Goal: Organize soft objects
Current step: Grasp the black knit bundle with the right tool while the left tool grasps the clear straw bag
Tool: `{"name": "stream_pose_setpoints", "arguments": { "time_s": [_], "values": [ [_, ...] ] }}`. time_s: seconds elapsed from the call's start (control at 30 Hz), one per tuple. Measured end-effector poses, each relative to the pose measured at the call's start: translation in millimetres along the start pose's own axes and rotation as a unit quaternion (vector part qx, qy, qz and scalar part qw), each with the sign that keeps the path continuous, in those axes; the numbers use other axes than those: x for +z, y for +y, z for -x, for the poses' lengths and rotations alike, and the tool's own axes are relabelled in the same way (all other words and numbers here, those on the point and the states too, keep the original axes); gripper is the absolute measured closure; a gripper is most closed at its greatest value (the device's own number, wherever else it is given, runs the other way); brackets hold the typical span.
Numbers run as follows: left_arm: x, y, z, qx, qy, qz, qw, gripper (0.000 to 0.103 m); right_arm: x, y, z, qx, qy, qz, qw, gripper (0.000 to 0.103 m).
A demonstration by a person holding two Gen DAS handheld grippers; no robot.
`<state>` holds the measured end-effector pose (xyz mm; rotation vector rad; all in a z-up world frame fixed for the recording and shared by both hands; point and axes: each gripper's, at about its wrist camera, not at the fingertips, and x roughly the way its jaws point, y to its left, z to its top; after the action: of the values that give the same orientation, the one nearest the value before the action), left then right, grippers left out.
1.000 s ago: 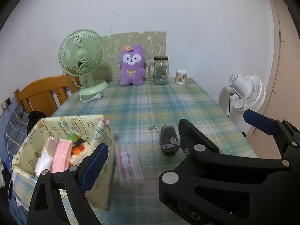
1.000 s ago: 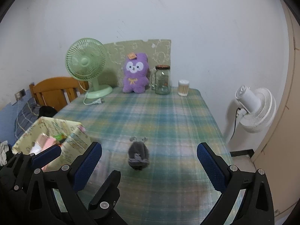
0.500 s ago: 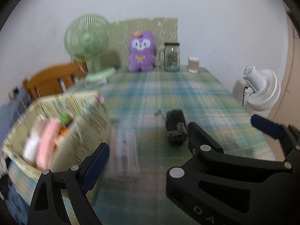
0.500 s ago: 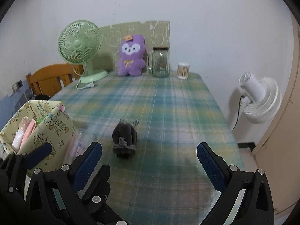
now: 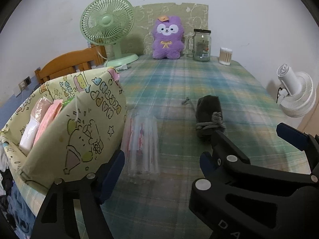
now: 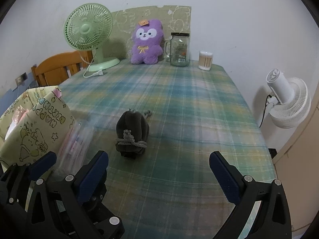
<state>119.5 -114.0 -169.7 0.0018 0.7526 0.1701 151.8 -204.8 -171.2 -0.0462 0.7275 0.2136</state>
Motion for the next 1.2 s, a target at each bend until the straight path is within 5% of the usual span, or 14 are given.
{"name": "stream_pose_setpoints", "arguments": {
  "time_s": [0.4, 0.7, 0.8, 0.87, 1.2],
  "values": [
    [6.1, 13.9, -21.0, -0.019, 0.033, 0.018, 0.9991, 0.044, 7.5, 12.7, -20.7, 0.013, 0.022, 0.033, 0.999, 0.008],
    [17.6, 21.5, -29.4, -0.037, 0.041, 0.013, 0.9984, 0.069, 21.0, 22.9, -31.1, 0.015, 0.014, 0.043, 0.999, 0.015],
    [21.3, 23.0, -32.4, -0.04, 0.042, 0.012, 0.9982, 0.072, 26.1, 25.6, -40.0, 0.013, 0.022, 0.043, 0.999, 0.029],
    [22.6, 23.5, -33.8, -0.04, 0.043, 0.013, 0.9982, 0.075, 28.4, 27.5, -47.4, 0.016, 0.033, 0.042, 0.998, 0.049],
    [24.4, 20.9, -35.2, -0.021, 0.044, 0.015, 0.9987, 0.078, 24.7, 22.3, -59.5, 0.052, 0.065, 0.003, 0.996, 0.06]
  ]
}}
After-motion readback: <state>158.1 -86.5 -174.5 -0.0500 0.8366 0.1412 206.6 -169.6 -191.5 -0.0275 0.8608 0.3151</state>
